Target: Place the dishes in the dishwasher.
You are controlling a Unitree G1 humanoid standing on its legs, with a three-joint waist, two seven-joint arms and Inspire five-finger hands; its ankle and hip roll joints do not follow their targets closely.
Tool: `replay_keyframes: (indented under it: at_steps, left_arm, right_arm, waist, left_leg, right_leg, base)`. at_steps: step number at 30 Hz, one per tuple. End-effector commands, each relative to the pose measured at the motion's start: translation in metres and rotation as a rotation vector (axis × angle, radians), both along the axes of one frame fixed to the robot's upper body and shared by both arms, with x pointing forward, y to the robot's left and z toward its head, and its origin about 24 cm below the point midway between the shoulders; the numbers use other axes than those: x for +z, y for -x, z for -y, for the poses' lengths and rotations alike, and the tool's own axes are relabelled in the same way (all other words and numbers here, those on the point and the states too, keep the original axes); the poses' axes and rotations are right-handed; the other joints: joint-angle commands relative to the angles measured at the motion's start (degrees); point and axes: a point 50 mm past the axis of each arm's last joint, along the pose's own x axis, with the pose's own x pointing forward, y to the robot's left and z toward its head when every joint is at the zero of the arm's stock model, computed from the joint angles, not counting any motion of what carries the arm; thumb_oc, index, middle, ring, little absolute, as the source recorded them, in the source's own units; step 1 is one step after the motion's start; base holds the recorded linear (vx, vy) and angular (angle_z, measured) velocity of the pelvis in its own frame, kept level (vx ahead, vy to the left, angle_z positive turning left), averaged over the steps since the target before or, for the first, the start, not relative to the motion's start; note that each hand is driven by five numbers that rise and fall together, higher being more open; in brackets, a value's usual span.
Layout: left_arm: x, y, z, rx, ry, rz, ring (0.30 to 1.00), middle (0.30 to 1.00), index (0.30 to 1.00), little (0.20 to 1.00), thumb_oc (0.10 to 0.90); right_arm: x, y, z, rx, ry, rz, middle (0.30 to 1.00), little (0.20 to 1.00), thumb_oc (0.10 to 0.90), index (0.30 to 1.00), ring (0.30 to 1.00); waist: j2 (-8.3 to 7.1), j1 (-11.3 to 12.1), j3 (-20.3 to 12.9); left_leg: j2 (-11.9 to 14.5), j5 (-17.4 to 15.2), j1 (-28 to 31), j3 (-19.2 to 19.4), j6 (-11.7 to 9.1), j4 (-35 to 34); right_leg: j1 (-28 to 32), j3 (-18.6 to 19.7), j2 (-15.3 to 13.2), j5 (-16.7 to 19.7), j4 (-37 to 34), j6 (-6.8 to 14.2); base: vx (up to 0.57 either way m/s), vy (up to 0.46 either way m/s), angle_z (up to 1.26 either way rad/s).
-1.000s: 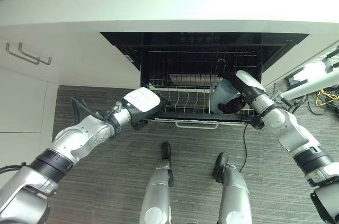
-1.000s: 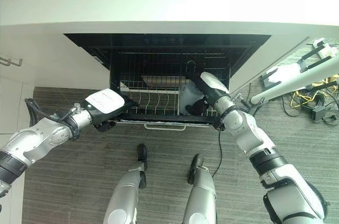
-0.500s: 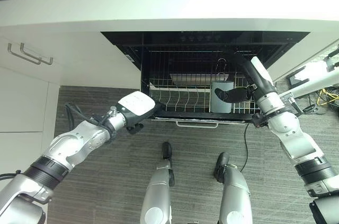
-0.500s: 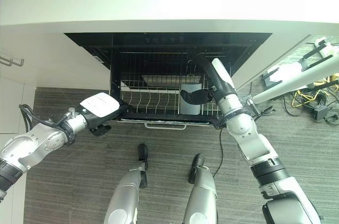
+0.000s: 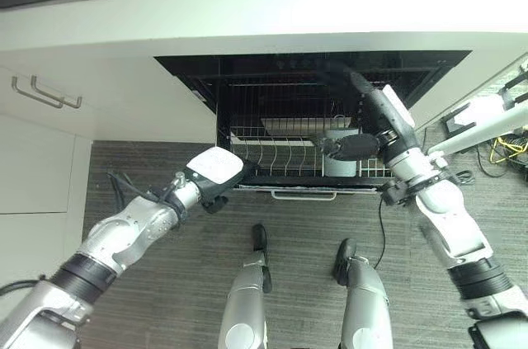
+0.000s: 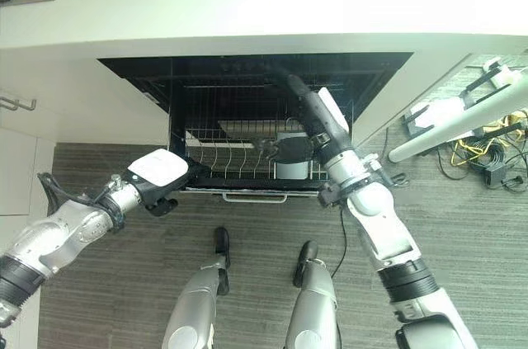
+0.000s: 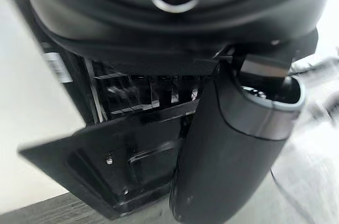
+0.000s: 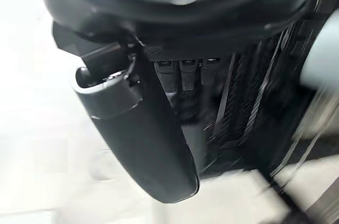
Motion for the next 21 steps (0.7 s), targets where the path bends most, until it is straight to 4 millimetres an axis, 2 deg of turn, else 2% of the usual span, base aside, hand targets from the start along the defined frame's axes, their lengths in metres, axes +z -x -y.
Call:
replay_keyframes:
  at_steps: [1,3,6,8,9,11,15,17,18,20,21]
  left_arm:
    - [0.035,-0.001,-0.020,0.086,0.152,0.334,0.900,0.900,0.900,0.900,0.800]
    - [0.039,0.007,-0.037,0.134,0.259,0.436,0.900,0.900,0.900,0.900,0.800]
    - [0.045,0.021,-0.049,0.153,0.361,0.540,0.900,0.900,0.900,0.900,0.800]
    - [0.045,0.035,-0.054,0.154,0.524,0.588,0.900,0.900,0.900,0.900,0.800]
    - [0.055,0.043,-0.050,0.091,0.688,0.648,0.900,0.900,0.900,0.900,0.800]
    - [0.064,0.057,-0.048,0.039,0.881,0.711,0.900,0.900,0.900,0.900,0.800]
    - [0.075,0.068,-0.045,-0.034,1.115,0.766,0.900,0.900,0.900,0.900,0.800]
    - [0.074,0.068,-0.053,0.032,1.230,0.776,0.900,0.900,0.900,0.900,0.800]
    - [0.061,0.059,-0.063,0.170,1.353,0.692,0.900,0.900,0.900,0.900,0.800]
    - [0.036,0.052,-0.071,0.320,1.430,0.585,0.900,0.900,0.900,0.900,0.800]
    - [0.011,0.051,-0.078,0.462,1.430,0.472,0.900,0.900,0.900,0.900,0.800]
  right_arm:
    - [0.048,0.027,0.000,0.151,-0.152,0.292,0.900,0.900,0.800,0.900,0.900]
    - [0.038,0.036,0.002,0.153,-0.138,0.284,0.900,0.900,0.800,0.900,0.900]
    - [0.028,0.042,0.007,0.128,-0.146,0.242,0.900,0.900,0.800,0.900,0.900]
    - [0.016,0.041,0.010,0.063,-0.138,0.172,0.900,0.900,0.800,0.900,0.900]
    - [0.015,0.041,0.014,0.054,-0.160,0.150,0.900,0.900,0.800,0.900,0.900]
    - [0.009,0.046,0.024,0.040,-0.234,0.112,0.900,0.900,0.800,0.900,0.900]
    - [0.006,0.053,0.036,-0.010,-0.344,0.131,0.900,0.900,0.800,0.900,0.900]
    - [0.006,0.055,0.041,-0.022,-0.378,0.139,0.900,0.900,0.800,0.900,0.900]
    - [0.003,0.056,0.045,-0.030,-0.425,0.141,0.900,0.900,0.800,0.900,0.900]
    - [0.001,0.055,0.045,-0.041,-0.468,0.136,0.900,0.900,0.800,0.900,0.900]
    - [-0.004,0.054,0.047,-0.051,-0.489,0.125,0.900,0.900,0.800,0.900,0.900]
  waist:
    - [-2.04,-0.5,-8.3]
    - [-2.19,-0.2,-10.9]
    - [-2.24,0.5,-14.5]
    - [-2.51,1.6,-18.6]
    - [-2.76,2.0,-19.9]
    - [-3.43,2.2,-21.8]
    - [-4.49,2.2,-23.8]
    - [-4.80,2.1,-24.5]
    - [-5.09,1.9,-25.1]
    - [-5.41,1.6,-25.5]
    - [-5.45,1.8,-25.8]
  left_leg:
    - [3.0,-10.1,0.1,0.9,0.4,7.7]
    - [3.5,-9.9,1.2,1.2,0.3,7.7]
    - [4.1,-9.9,2.5,1.0,0.0,7.7]
    - [4.3,-10.5,4.4,0.6,-0.1,7.7]
    - [4.2,-11.0,5.2,0.4,0.0,7.7]
    - [3.1,-12.0,6.7,0.0,0.3,7.7]
    - [0.1,-13.6,7.7,-0.7,1.6,7.7]
    - [-1.3,-13.9,7.8,-1.2,2.3,7.7]
    - [-3.0,-14.4,8.0,-1.8,3.2,7.7]
    - [-4.4,-15.1,8.3,-1.7,4.2,7.7]
    - [-4.8,-15.4,8.2,-0.6,5.1,7.7]
  right_leg:
    - [6.5,1.6,0.7,4.2,-13.1,4.3]
    - [8.1,1.3,0.5,3.9,-13.1,4.2]
    - [10.2,0.7,0.2,3.2,-13.1,4.0]
    - [13.4,-0.4,-0.3,2.3,-13.1,3.8]
    - [14.8,-1.0,-0.8,1.9,-13.1,3.9]
    - [16.7,-1.3,-1.9,1.7,-13.1,4.3]
    - [17.5,-0.3,-3.6,2.5,-13.1,5.9]
    - [17.2,0.6,-4.3,3.4,-13.1,6.8]
    - [16.6,1.7,-4.9,4.6,-13.1,7.3]
    - [15.8,2.9,-5.5,7.0,-13.1,7.6]
    - [16.4,2.1,-4.2,7.2,-13.1,7.4]
  base:
    - [0.08,0.032,0.01]
    - [0.14,0.049,0.01]
    - [0.17,0.058,0.05]
    - [0.29,0.137,0.17]
    - [0.21,0.196,0.27]
    - [0.15,0.274,0.25]
    - [0.01,0.260,0.11]
    - [-0.04,0.256,0.00]
    - [-0.05,0.269,0.05]
    - [-0.04,0.250,0.13]
    - [-0.02,0.202,0.11]
